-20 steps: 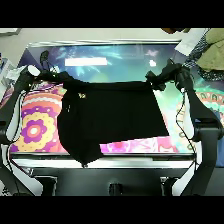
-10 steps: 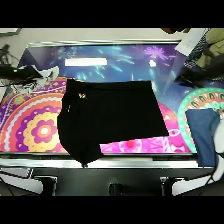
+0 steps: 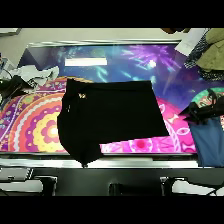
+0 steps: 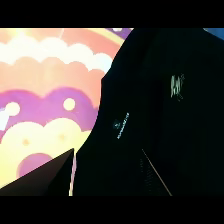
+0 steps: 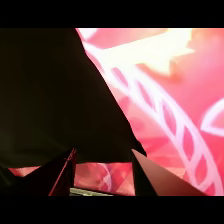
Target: Fold the clothes and pants, and hang the long-sleeved shirts on hangers.
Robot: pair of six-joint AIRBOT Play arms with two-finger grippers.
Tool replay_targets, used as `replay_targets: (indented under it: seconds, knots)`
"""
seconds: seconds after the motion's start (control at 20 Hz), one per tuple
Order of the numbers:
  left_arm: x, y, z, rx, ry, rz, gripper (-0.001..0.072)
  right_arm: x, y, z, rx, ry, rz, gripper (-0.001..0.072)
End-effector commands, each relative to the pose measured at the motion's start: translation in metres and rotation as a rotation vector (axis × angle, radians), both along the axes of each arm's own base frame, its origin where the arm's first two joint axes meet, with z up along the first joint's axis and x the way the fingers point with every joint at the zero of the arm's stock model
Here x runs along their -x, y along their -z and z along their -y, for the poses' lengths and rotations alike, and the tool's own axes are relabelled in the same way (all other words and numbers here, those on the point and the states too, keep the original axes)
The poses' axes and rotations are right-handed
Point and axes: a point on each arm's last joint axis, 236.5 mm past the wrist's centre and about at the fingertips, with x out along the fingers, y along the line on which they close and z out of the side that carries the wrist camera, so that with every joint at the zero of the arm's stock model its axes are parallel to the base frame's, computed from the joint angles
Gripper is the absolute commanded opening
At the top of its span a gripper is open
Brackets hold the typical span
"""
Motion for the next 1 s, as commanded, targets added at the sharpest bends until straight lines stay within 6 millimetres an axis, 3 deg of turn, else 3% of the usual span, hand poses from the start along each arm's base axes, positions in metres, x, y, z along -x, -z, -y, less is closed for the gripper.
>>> replay_targets:
  seconds: [0.0,0.35,0.95]
  knots:
    - [0.005,0.005,0.0,0.007,-0.005,-0.019,0.0479,0.031,0.034,-0.015,-0.044,-0.011,-0.065,0.0415]
    - [0.005,0.01,0.001,0.015,-0.003,-0.033,0.048,0.053,0.067,-0.027,-0.075,-0.019,-0.126,0.0417]
    - [0.006,0.011,0.0,0.042,-0.06,-0.056,0.0481,0.057,0.081,-0.044,-0.164,0.016,-0.16,0.0418]
